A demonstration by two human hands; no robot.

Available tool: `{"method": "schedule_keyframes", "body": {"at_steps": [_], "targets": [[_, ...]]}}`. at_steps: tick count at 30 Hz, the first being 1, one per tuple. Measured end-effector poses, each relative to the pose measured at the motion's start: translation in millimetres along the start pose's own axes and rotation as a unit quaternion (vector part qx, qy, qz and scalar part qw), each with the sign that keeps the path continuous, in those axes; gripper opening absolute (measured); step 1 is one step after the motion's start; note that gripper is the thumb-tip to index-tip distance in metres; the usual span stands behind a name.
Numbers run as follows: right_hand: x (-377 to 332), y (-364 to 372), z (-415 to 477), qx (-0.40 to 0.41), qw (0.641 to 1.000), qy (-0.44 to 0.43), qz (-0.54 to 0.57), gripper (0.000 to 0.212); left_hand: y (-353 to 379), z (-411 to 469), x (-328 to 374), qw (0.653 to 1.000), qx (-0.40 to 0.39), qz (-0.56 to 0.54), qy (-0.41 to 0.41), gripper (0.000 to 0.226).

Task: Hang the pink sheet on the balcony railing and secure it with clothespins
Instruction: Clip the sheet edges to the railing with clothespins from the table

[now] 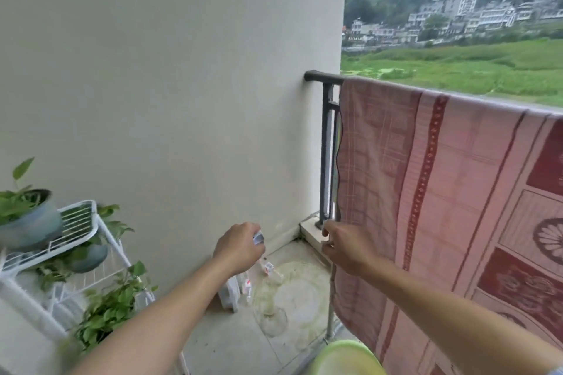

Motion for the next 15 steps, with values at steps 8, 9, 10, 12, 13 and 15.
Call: {"method": "schedule_keyframes", "body": {"at_steps": [8,9,10,12,13,15], "targets": [[19,-9,141,0.070,0.997,0.023,-0.001,0.018,-35,201,16,0.997,0.026,-0.058,0.052,0.012],[21,-14,152,0.079,0.997,0.023,-0.009,0.019,-36,222,19,0.996,0.021,-0.064,0.061,0.013],[23,-19,163,0.092,0.995,0.023,-0.019,0.021,-35,243,23,0.995,0.015,-0.072,0.072,0.013],[29,-28,180,0.111,0.993,0.034,-0.033,0.021,-31,284,33,0.990,0.008,-0.097,0.100,0.013],[32,-33,187,0.122,0.991,0.044,-0.040,0.020,-27,304,40,0.987,0.002,-0.112,0.116,0.010],[36,-39,196,0.150,0.985,0.066,-0.057,0.021,-19,340,57,0.977,-0.018,-0.148,0.151,0.005]]}}
Point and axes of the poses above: each hand's wrist, its own z-axis towards the middle knuckle, its own y-axis out of the palm, x = y × z, the point moved 5 cm from there along z, towards the middle knuckle, and after that the axes turned 7 degrees about x, right-handed, at the moved point
